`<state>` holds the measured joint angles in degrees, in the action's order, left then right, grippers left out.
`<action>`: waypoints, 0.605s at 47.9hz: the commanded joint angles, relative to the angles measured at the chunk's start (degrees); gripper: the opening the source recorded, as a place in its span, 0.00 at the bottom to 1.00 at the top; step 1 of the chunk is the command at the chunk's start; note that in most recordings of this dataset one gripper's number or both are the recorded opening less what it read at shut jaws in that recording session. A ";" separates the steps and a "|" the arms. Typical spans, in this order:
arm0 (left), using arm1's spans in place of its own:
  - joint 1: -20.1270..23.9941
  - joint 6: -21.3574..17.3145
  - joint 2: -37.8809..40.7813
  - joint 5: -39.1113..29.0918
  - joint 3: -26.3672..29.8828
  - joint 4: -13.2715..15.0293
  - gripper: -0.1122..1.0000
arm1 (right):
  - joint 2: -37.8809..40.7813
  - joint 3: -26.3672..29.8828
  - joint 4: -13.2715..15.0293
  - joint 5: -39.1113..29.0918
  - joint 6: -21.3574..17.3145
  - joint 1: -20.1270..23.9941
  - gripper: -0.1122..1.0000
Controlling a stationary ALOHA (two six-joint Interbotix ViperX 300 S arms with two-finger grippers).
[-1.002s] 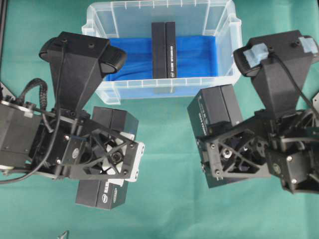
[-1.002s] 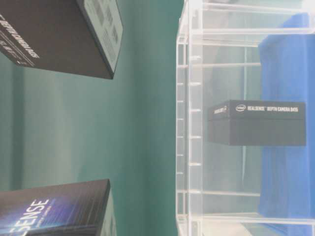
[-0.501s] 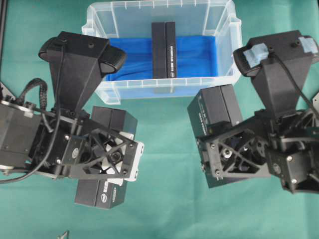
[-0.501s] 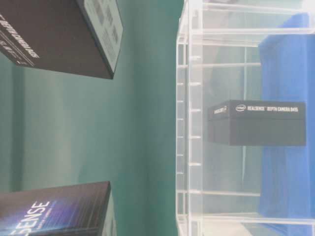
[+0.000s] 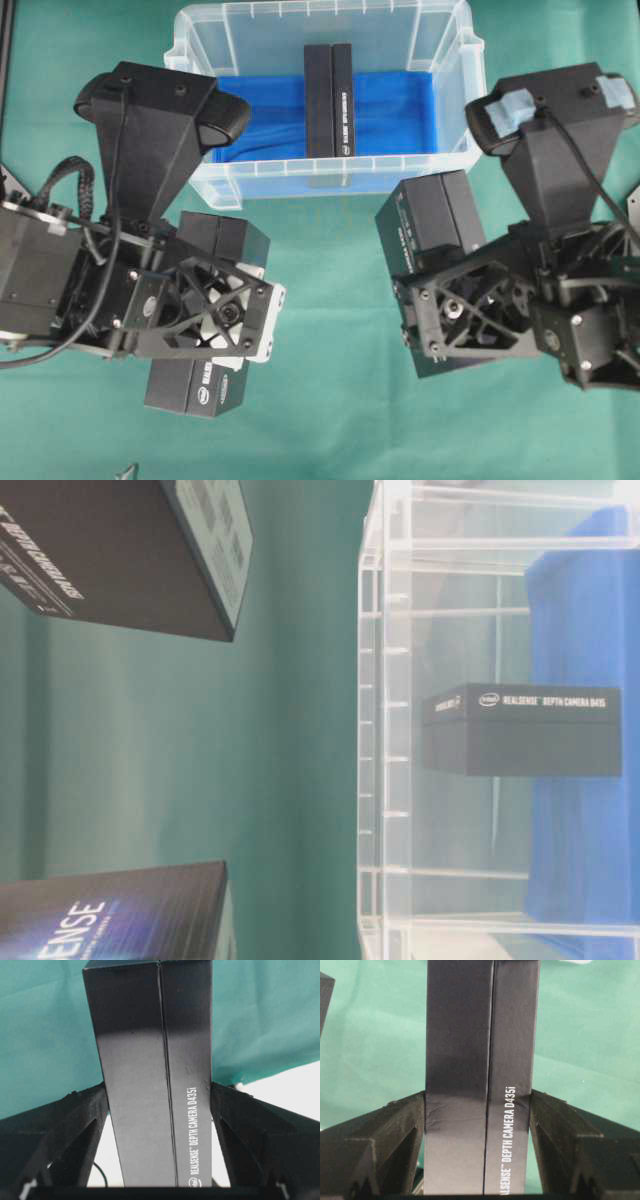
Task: Take the box out of the case with both arms.
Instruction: 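Lower both boxes upright onto the green cloth in front of bin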
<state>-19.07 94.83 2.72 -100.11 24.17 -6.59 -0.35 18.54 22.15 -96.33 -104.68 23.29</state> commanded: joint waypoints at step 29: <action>0.26 2.81 -1.58 6.15 -11.43 -4.83 0.67 | -0.18 -10.28 -1.93 3.78 -4.39 0.44 0.68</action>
<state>-18.98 96.50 2.64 -96.50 14.50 -10.90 0.26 9.40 20.57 -94.22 -108.37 23.29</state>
